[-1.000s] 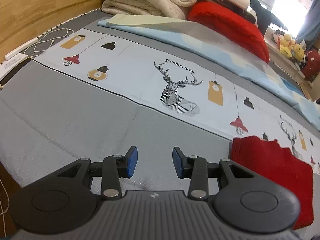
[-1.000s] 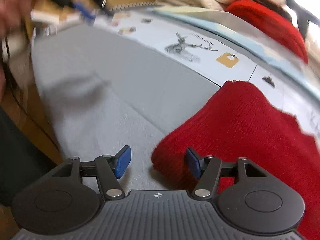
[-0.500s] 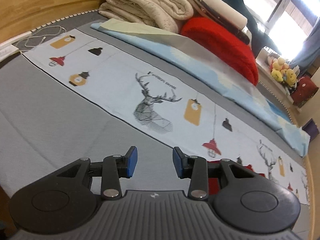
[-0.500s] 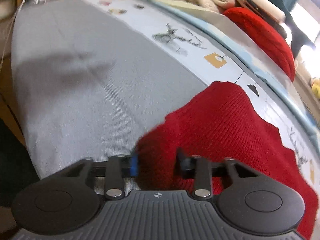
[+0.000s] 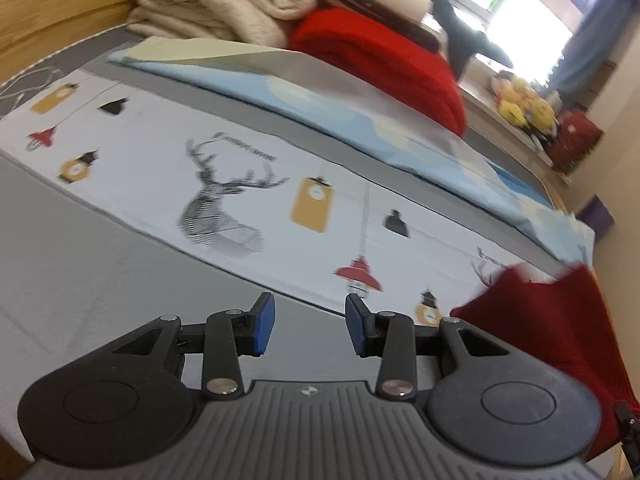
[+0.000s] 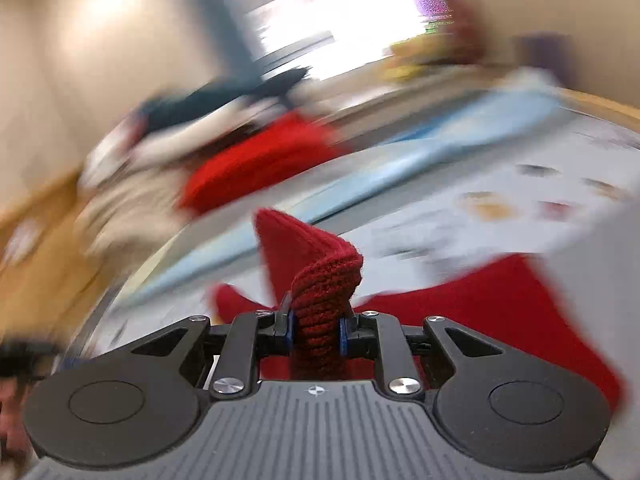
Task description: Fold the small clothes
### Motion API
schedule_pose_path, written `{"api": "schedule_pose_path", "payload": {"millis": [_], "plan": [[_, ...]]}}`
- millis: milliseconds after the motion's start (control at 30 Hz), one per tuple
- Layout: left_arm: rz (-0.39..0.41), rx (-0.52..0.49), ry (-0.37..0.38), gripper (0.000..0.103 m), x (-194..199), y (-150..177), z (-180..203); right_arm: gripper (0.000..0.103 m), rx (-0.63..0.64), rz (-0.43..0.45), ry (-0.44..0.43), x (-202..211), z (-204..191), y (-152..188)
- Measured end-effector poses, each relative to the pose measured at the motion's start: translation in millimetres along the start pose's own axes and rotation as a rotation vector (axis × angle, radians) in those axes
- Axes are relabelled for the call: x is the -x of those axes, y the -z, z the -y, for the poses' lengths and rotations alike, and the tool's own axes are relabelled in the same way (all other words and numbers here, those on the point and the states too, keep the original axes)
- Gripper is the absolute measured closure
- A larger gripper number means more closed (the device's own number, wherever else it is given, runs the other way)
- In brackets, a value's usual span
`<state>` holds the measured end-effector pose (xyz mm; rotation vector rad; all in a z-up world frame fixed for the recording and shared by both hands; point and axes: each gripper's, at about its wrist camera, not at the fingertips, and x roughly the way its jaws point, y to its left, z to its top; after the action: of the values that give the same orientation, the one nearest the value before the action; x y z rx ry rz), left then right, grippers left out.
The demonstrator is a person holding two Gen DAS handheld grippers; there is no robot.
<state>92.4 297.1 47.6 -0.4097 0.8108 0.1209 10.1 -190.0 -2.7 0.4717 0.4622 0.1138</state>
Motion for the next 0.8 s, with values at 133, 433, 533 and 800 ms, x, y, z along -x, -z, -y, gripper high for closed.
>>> {"api": "schedule_pose_path", "payload": {"millis": [133, 433, 533, 800], "plan": [[-0.013, -0.078, 0.018, 0.060, -13, 6, 35, 0.083, -0.121, -0.028, 0.323, 17, 101, 9], [-0.064, -0.177, 0.039, 0.060, -42, 26, 95, 0.063, -0.276, -0.190, 0.465, 25, 176, 4], [-0.083, -0.185, 0.059, 0.058, -50, 32, 110, 0.061, -0.173, -0.151, 0.409, 19, 166, -32], [-0.129, -0.378, 0.109, 0.052, -75, 76, 177, 0.036, -0.049, -0.290, 0.192, -53, 192, -100]]}}
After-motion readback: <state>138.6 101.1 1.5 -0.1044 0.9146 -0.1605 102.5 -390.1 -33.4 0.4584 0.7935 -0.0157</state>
